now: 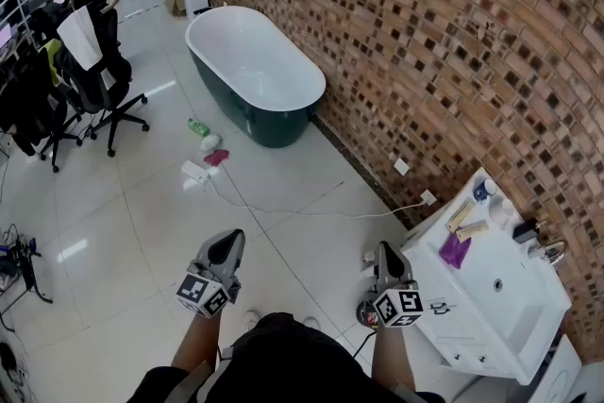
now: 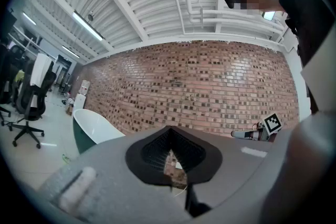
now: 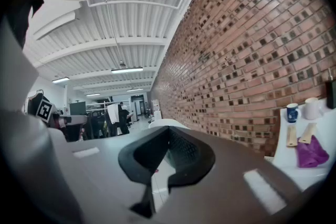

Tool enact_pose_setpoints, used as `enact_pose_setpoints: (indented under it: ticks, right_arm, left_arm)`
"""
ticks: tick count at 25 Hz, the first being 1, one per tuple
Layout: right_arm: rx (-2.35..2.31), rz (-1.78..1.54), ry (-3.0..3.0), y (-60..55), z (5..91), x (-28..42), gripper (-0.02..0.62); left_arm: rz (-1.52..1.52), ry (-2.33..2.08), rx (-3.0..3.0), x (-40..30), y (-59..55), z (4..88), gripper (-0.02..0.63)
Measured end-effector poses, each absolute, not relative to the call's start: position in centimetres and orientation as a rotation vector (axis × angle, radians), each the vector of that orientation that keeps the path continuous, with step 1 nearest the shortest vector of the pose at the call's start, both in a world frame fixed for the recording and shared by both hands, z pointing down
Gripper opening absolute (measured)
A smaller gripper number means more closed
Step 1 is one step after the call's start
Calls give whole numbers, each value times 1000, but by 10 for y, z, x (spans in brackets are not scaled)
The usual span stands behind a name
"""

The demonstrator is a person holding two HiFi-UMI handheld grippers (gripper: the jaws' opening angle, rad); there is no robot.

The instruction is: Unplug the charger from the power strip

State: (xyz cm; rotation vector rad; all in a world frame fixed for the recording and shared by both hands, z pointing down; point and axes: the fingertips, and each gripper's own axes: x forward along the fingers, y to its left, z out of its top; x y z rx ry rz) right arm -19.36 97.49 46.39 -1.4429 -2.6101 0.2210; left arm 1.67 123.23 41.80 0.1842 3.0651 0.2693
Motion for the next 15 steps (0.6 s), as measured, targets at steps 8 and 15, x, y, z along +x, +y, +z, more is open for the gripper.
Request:
enact_pose_setpoints:
  ticks: [8,15]
  right_arm:
    - [-1294,311,-2667,886,470,-230,5]
    - [-1130,333,-2756,795,470,-250,5]
  left_arm:
    - [280,3103,5,-64,1159,424,0]
    - [377,3066,-183,-123,1101,425,0]
